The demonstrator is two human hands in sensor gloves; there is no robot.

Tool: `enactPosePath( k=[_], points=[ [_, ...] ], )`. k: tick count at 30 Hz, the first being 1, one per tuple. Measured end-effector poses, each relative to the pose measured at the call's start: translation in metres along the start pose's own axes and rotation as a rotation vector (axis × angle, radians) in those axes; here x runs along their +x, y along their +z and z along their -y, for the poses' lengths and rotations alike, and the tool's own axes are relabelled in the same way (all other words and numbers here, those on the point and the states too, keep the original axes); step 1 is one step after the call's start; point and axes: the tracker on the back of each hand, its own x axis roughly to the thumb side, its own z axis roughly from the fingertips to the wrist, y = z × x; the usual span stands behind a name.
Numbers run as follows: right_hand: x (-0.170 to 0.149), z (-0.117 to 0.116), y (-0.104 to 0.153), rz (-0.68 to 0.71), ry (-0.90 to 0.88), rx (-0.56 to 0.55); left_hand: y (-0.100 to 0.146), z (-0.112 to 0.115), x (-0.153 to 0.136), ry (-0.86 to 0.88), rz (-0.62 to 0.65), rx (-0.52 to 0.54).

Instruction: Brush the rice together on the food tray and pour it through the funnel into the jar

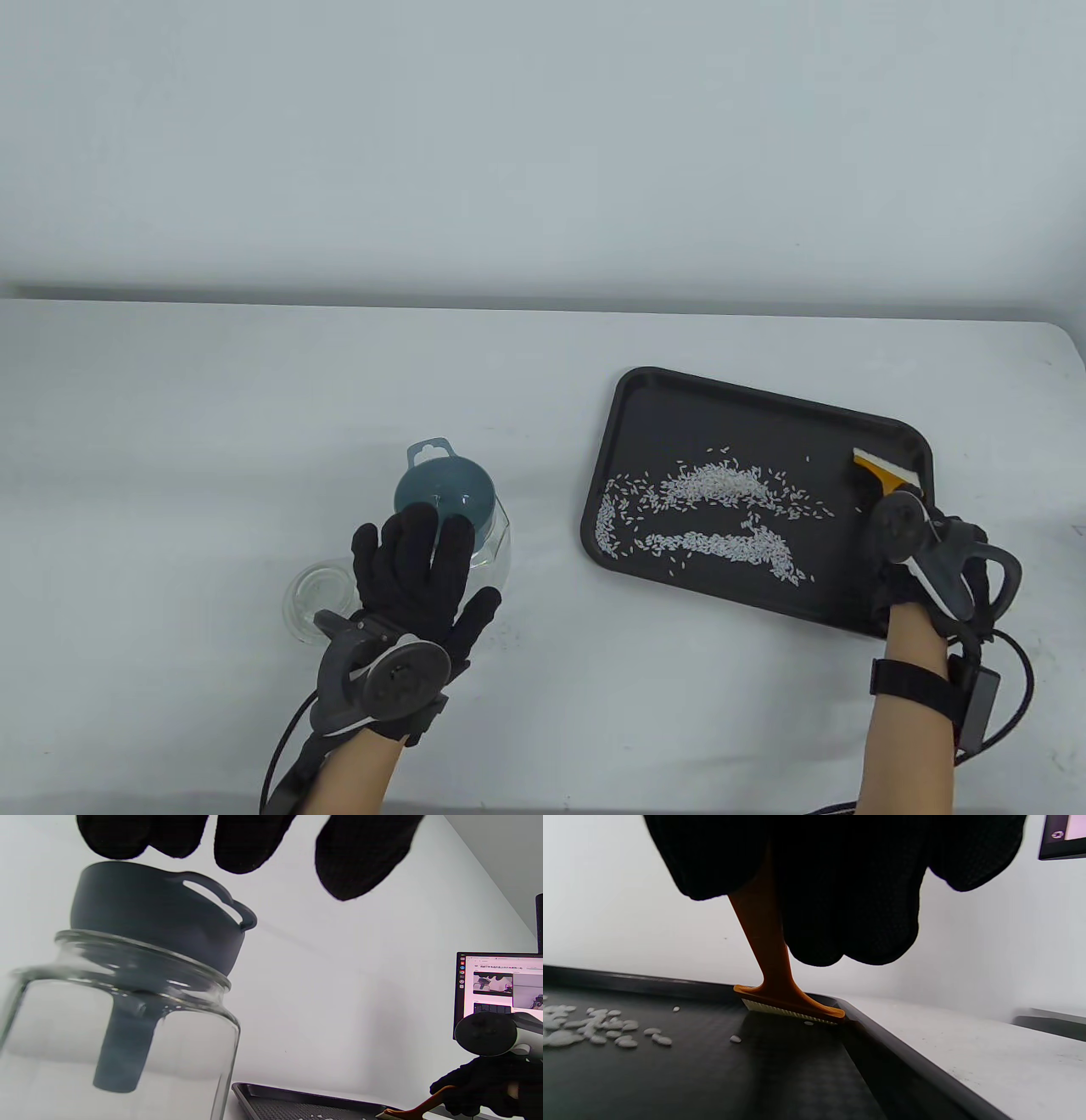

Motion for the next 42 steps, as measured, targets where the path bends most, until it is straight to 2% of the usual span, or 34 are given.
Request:
enactPosePath(
  k=[3, 7, 12, 14, 15, 18, 21, 24, 26, 27, 28, 29, 31, 38, 42],
  points=[
    [0.018, 0.01, 0.004, 0.088, -0.014, -0.018, 0.0, 0.0, 0.0, 0.0, -0.001, -0.003],
    [0.058, 0.032, 0.018, 0.265, 0.011, -0.057, 0.0, 0.0, 0.001, -0.002, 0.001, -0.001],
    [0.111, 0.056, 0.05, 0.454, -0.046, -0.039, 0.0, 0.002, -0.002, -0.001, 0.0, -0.011],
    [0.122, 0.068, 0.06, 0.492, -0.1, -0.03, 0.0, 0.002, -0.004, 0.0, -0.004, -0.015],
    [0.124, 0.073, 0.063, 0.49, -0.113, -0.036, 0.0, 0.002, -0.005, 0.003, -0.006, -0.014],
    [0.12, 0.087, 0.068, 0.439, -0.058, -0.145, 0.001, 0.002, -0.004, 0.008, -0.007, -0.009],
    [0.101, 0.092, 0.063, 0.294, 0.06, -0.196, 0.0, 0.0, -0.004, 0.011, -0.011, 0.001],
    [0.081, 0.082, 0.053, 0.145, 0.234, -0.108, 0.0, -0.001, -0.004, 0.017, -0.016, 0.013],
    [0.072, 0.066, 0.045, 0.086, 0.253, 0.062, 0.0, -0.001, -0.004, 0.018, -0.017, 0.017],
    [0.072, 0.063, 0.044, 0.102, 0.209, 0.089, 0.0, -0.001, -0.004, 0.018, -0.016, 0.017],
    [0.076, 0.061, 0.044, 0.107, 0.176, 0.046, 0.0, -0.001, -0.004, 0.018, -0.016, 0.017],
    [0.083, 0.061, 0.042, 0.134, 0.167, 0.015, 0.0, -0.001, -0.005, 0.018, -0.017, 0.017],
    [0.096, 0.063, 0.041, 0.177, 0.119, 0.065, 0.0, -0.002, -0.005, 0.019, -0.02, 0.019],
    [0.179, 0.078, 0.042, 0.349, -0.132, 0.053, 0.001, -0.003, -0.007, 0.022, -0.024, 0.02],
    [0.213, 0.083, 0.047, 0.41, -0.233, 0.031, 0.001, -0.004, -0.008, 0.021, -0.021, 0.019]
  ],
)
